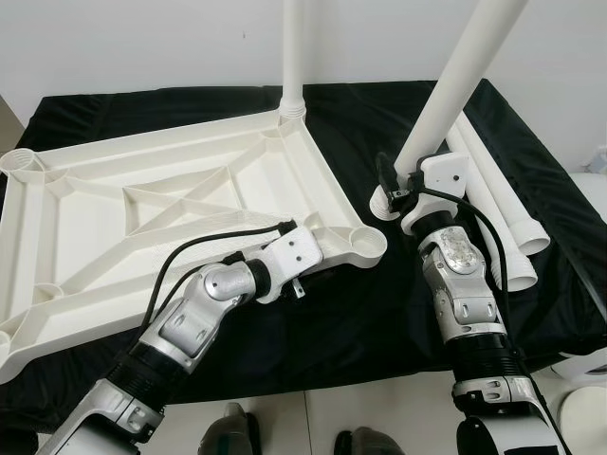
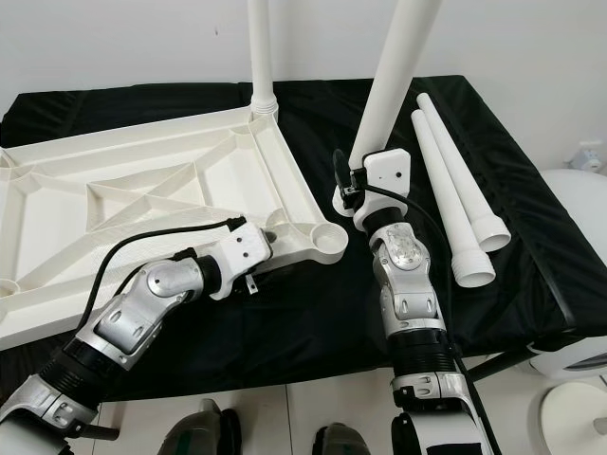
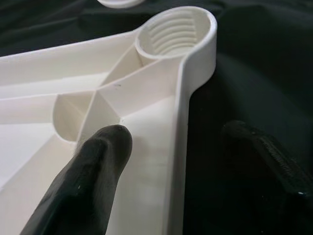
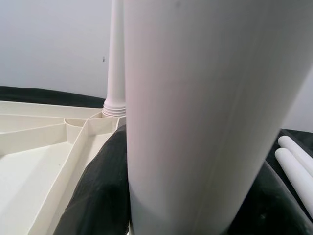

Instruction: Building children table

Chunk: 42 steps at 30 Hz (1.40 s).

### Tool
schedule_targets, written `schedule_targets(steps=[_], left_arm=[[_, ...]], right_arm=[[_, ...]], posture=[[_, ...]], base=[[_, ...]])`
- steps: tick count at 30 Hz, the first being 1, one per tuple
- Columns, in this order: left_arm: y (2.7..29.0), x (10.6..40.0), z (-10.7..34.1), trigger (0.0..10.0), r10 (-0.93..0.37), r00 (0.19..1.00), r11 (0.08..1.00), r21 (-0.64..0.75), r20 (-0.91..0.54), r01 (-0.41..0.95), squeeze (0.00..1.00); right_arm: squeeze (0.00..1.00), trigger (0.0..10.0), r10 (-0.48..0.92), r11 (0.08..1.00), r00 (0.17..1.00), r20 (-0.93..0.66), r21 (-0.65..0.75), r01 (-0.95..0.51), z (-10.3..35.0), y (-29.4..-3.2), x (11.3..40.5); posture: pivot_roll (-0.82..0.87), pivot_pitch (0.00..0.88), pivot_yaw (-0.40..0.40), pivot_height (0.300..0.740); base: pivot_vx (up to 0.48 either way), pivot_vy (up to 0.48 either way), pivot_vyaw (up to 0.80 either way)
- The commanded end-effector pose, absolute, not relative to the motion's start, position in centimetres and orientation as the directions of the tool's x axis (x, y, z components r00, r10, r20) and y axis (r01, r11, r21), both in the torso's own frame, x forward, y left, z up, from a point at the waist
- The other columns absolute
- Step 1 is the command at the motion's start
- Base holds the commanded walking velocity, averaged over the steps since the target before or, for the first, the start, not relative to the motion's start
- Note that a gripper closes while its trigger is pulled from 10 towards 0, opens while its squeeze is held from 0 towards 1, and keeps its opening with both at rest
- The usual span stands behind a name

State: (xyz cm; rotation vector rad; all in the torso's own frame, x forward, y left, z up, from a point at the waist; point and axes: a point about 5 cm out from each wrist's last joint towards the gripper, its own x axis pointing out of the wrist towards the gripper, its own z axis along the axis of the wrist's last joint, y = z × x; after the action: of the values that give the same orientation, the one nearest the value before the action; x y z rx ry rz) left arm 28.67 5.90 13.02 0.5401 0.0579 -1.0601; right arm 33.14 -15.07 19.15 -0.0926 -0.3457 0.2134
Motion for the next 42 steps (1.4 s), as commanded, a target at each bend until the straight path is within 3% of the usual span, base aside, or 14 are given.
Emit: schedule_targets(steps=[1, 10, 11, 12, 13, 16, 17, 20, 29, 30, 31, 37, 38, 42], left_arm=[[6.1, 28.5, 12.1, 10.0, -0.805, 0.483, 0.347, 0.388, -0.344, 0.854, 0.00], [6.6, 29.4, 11.5, 9.6, -0.760, 0.514, 0.396, 0.344, -0.397, 0.851, 0.00], [6.7, 29.5, 11.4, 5.1, -0.751, 0.518, 0.407, 0.330, -0.410, 0.852, 0.00], [6.8, 29.7, 11.4, 5.1, -0.741, 0.522, 0.415, 0.323, -0.423, 0.850, 0.00], [6.9, 29.8, 11.2, 2.2, -0.728, 0.525, 0.425, 0.310, -0.441, 0.851, 0.00], [7.1, 29.9, 11.0, 3.0, -0.715, 0.521, 0.416, 0.315, -0.466, 0.853, 0.00], [7.2, 29.9, 10.9, 9.1, -0.709, 0.517, 0.411, 0.316, -0.480, 0.855, 0.00], [7.4, 29.9, 10.7, 10.0, -0.701, 0.508, 0.395, 0.322, -0.500, 0.861, 0.00], [7.5, 29.4, 10.5, 8.9, -0.702, 0.462, 0.339, 0.317, -0.542, 0.886, 0.00], [7.4, 29.3, 10.6, 2.8, -0.709, 0.451, 0.322, 0.321, -0.542, 0.891, 0.00], [7.2, 29.0, 10.6, 0.0, -0.722, 0.430, 0.295, 0.322, -0.543, 0.900, 0.00], [7.1, 28.7, 10.6, 0.0, -0.735, 0.405, 0.266, 0.318, -0.544, 0.910, 0.00], [7.1, 28.7, 10.5, 4.2, -0.730, 0.406, 0.264, 0.322, -0.550, 0.909, 0.00], [7.0, 28.9, 10.7, 4.2, -0.734, 0.409, 0.263, 0.329, -0.542, 0.907, 0.00]], right_arm=[[0.00, 10.0, 0.215, 0.975, 0.913, 0.345, -0.127, -0.182, 19.6, -15.1, 33.2], [0.00, 10.0, 0.224, 0.973, 0.911, 0.347, -0.130, -0.189, 19.6, -14.9, 33.1], [0.00, 10.0, 0.231, 0.972, 0.909, 0.348, -0.132, -0.196, 19.7, -14.8, 33.1], [0.00, 10.0, 0.235, 0.971, 0.908, 0.348, -0.132, -0.201, 19.7, -14.7, 33.1], [0.00, 10.0, 0.238, 0.970, 0.907, 0.347, -0.132, -0.203, 19.7, -14.6, 33.1], [0.00, 10.0, 0.237, 0.970, 0.907, 0.348, -0.132, -0.203, 19.7, -14.7, 33.0], [0.00, 10.0, 0.237, 0.970, 0.907, 0.347, -0.133, -0.203, 19.7, -14.7, 33.0], [0.00, 10.0, 0.237, 0.970, 0.907, 0.348, -0.134, -0.202, 19.7, -14.7, 33.0], [0.00, 10.0, 0.231, 0.972, 0.907, 0.351, -0.131, -0.197, 19.6, -14.6, 33.0], [0.00, 10.0, 0.231, 0.972, 0.907, 0.351, -0.130, -0.197, 19.6, -14.6, 33.0], [0.00, 10.0, 0.230, 0.972, 0.907, 0.352, -0.128, -0.197, 19.6, -14.6, 33.0], [0.00, 10.0, 0.232, 0.972, 0.907, 0.352, -0.129, -0.199, 19.6, -14.6, 33.0], [0.00, 10.0, 0.233, 0.971, 0.906, 0.352, -0.130, -0.199, 19.6, -14.6, 33.0], [0.00, 10.0, 0.239, 0.970, 0.905, 0.351, -0.131, -0.205, 19.6, -14.7, 32.9]], posture=[[0.01, 0.055, 0.028, 0.740], [0.01, 0.051, 0.029, 0.740], [0.01, 0.051, 0.029, 0.740], [0.01, 0.051, 0.029, 0.740], [0.01, 0.051, 0.029, 0.740], [0.01, 0.049, 0.031, 0.740], [0.01, 0.047, 0.033, 0.740], [0.01, 0.044, 0.035, 0.740], [0.01, 0.040, 0.046, 0.740], [0.01, 0.038, 0.047, 0.740], [0.00, 0.038, 0.048, 0.740], [0.00, 0.035, 0.050, 0.740], [0.00, 0.033, 0.051, 0.740], [-0.01, 0.029, 0.050, 0.740]], base=[[0.000, 0.000, 0.00], [0.000, 0.000, 0.00], [0.000, 0.000, 0.00], [0.000, 0.000, 0.00], [0.000, 0.000, 0.00], [0.000, 0.000, 0.00], [0.000, 0.000, 0.00], [0.000, 0.000, 0.00], [0.000, 0.000, 0.00], [0.000, 0.000, 0.00], [0.000, 0.000, 0.00], [0.000, 0.000, 0.00], [0.000, 0.000, 0.00], [0.000, 0.000, 0.00]])
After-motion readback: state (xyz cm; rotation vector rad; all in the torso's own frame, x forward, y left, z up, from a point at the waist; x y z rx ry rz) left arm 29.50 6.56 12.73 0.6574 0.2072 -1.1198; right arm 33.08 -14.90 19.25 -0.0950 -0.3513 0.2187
